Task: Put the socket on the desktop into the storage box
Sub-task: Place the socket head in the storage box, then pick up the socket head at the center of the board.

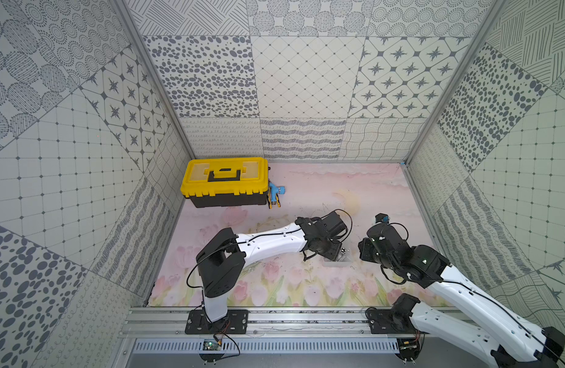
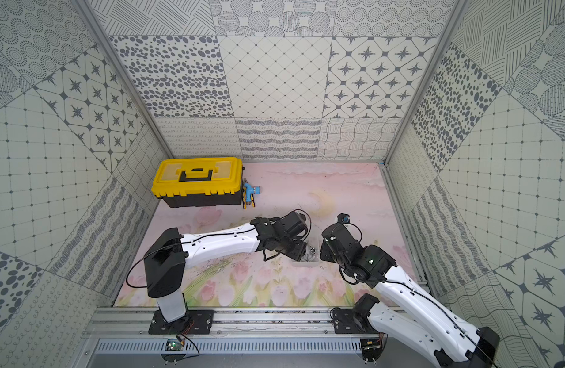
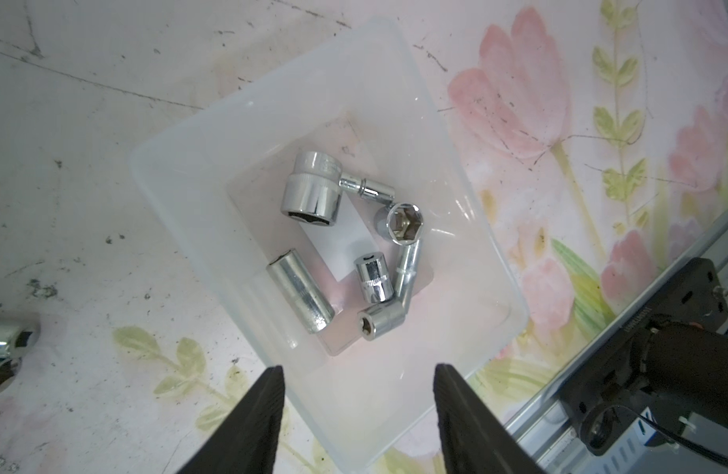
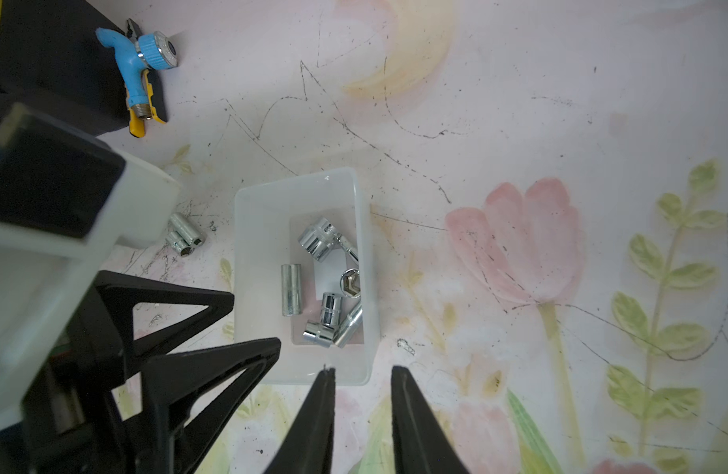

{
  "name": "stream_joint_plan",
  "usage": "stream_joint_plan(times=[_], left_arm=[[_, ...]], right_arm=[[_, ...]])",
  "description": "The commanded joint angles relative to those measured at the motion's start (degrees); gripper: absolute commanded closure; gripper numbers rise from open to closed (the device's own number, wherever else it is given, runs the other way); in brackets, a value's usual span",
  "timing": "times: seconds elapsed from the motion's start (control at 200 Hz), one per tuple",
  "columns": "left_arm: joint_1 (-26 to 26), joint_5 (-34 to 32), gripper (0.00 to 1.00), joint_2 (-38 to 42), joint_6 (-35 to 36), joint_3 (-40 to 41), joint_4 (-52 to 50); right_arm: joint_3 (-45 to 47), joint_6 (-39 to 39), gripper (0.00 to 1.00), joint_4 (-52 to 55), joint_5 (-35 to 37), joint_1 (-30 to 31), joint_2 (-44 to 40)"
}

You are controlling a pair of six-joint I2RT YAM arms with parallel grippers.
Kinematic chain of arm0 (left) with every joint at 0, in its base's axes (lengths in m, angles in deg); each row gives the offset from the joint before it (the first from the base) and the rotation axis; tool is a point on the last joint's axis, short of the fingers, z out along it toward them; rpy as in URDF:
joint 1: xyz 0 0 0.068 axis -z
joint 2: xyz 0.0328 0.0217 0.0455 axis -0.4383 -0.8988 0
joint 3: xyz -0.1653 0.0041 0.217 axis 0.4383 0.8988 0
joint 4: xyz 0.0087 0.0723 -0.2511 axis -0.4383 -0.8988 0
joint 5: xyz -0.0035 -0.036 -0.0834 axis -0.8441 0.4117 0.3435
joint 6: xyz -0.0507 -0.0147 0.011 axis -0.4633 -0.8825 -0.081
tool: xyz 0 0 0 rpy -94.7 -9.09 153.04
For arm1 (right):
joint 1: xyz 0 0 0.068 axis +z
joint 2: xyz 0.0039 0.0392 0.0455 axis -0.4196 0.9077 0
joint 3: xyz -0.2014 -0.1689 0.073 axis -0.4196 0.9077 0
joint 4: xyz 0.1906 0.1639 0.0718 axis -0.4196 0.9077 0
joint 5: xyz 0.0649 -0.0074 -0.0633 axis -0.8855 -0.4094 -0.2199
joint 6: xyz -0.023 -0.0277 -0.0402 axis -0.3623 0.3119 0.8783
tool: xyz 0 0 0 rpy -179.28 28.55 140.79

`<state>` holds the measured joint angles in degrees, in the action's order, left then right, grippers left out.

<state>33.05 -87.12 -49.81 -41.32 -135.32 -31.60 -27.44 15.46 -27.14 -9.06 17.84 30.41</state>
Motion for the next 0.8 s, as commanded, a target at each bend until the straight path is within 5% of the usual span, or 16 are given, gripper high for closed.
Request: stream_joint_plan(times=[0.0,0.165,0.42,0.79], left_arm=[[0.3,-1.7,0.38,3.1,1.2,-0.8,-1.7],[0.3,-9.4,0.41,12.5,1.9,2.7,1.7],[-2.1,-23.9,0.36,29.9,1.6,14.9,6.5],[-19.9,-8.7,0.34,44.3,-14.0,30.6,3.8]], right_arm=[[-2.2,1.8,0.70,-2.9,-1.8,0.0,-0.5],[-2.9,4.0,0.68,-8.0,-5.1,2.7,0.8],[-10.1,7.4,0.68,-11.9,0.4,14.0,11.4],[-20.2,11.9,0.75,-20.9,-4.0,18.1,31.8]])
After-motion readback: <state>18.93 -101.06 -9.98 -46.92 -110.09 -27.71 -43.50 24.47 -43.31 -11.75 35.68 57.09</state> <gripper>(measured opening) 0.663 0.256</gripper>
